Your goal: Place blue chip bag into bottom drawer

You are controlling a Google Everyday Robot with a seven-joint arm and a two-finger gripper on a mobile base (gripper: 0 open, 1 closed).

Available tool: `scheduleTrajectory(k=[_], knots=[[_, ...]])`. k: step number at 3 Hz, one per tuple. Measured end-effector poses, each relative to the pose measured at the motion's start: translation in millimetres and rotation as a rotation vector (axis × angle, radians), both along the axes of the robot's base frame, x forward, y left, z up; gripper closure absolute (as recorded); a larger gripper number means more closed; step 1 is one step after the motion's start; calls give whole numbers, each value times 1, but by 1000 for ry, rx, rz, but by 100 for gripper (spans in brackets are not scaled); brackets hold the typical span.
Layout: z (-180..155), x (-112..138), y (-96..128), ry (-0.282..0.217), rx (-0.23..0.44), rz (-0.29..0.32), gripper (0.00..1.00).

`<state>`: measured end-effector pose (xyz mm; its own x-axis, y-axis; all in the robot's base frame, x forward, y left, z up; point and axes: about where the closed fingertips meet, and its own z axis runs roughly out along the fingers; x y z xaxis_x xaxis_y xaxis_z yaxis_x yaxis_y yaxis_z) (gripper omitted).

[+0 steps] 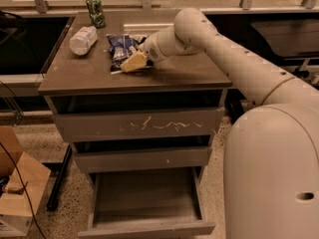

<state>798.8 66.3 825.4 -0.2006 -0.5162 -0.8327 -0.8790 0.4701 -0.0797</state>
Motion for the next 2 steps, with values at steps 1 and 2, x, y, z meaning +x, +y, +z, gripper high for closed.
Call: scheduleTrajectory(k=[1, 2], knots=[[0, 1, 0, -1, 0, 1, 65], [18, -11, 7, -46, -18, 32, 88]])
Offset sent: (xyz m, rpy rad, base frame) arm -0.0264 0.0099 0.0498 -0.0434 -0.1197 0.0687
